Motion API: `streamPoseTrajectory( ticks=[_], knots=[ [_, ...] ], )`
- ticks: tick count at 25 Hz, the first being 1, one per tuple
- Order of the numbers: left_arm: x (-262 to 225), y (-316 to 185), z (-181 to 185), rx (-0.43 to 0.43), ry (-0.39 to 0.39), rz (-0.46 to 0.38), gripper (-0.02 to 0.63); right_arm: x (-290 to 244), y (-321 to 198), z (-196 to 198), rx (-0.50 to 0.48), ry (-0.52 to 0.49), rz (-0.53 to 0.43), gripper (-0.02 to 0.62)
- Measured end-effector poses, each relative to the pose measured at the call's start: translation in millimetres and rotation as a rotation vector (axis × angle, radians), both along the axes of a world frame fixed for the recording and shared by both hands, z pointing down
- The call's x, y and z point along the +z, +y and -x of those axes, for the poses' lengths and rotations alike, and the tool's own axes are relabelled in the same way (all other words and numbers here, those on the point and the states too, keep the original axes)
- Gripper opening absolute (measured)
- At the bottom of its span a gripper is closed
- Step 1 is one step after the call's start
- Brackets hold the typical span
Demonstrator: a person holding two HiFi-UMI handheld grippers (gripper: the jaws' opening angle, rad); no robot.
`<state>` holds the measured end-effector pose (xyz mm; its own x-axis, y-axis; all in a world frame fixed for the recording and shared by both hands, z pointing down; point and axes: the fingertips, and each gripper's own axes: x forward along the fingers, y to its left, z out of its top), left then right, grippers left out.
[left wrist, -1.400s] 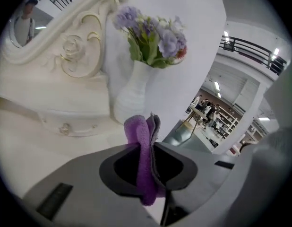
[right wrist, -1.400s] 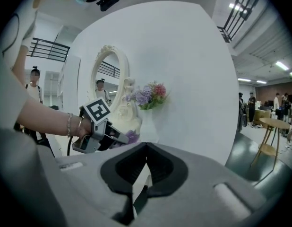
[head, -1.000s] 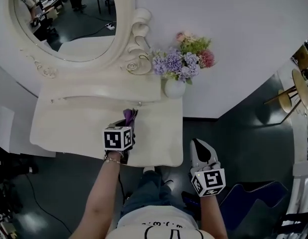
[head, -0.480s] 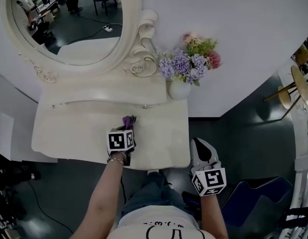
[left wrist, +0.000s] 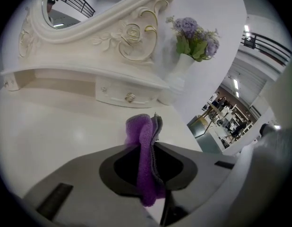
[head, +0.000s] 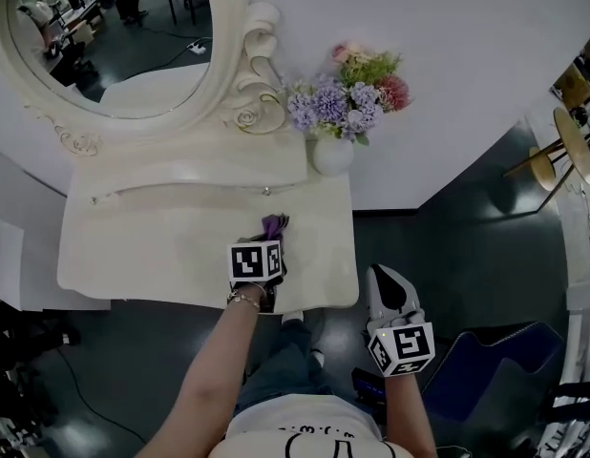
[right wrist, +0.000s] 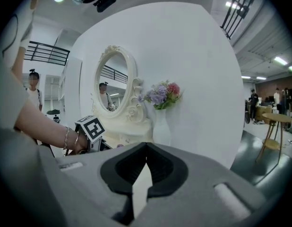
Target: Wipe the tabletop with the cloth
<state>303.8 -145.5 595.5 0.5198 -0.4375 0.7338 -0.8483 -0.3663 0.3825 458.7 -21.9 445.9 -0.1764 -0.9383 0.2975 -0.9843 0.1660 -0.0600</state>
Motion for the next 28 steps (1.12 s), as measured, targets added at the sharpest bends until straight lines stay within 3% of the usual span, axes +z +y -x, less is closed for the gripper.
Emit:
streamPoseTrajectory(
  ticks=[11,18,20,23,28],
  knots=[
    [-3,34,-141,0.156,0.171,0.103,0.072,2,43,-45,0.117,0.011,0.022,0.0],
    [-9,54,-184,0.246,0.251,0.14,0.072,-2,58,-58,0.148,0.026,0.023,0.0],
    [-17,65,-183,0.294,0.273,0.133,0.072,-4,58,-57,0.138,0.029,0.019,0.0],
    [-39,70,-161,0.321,0.263,0.039,0.072,-7,55,-53,0.113,0.032,0.011,0.0],
    [-63,60,-73,0.19,0.215,-0.055,0.072,-9,50,-45,0.075,0.028,-0.003,0.0]
  ],
)
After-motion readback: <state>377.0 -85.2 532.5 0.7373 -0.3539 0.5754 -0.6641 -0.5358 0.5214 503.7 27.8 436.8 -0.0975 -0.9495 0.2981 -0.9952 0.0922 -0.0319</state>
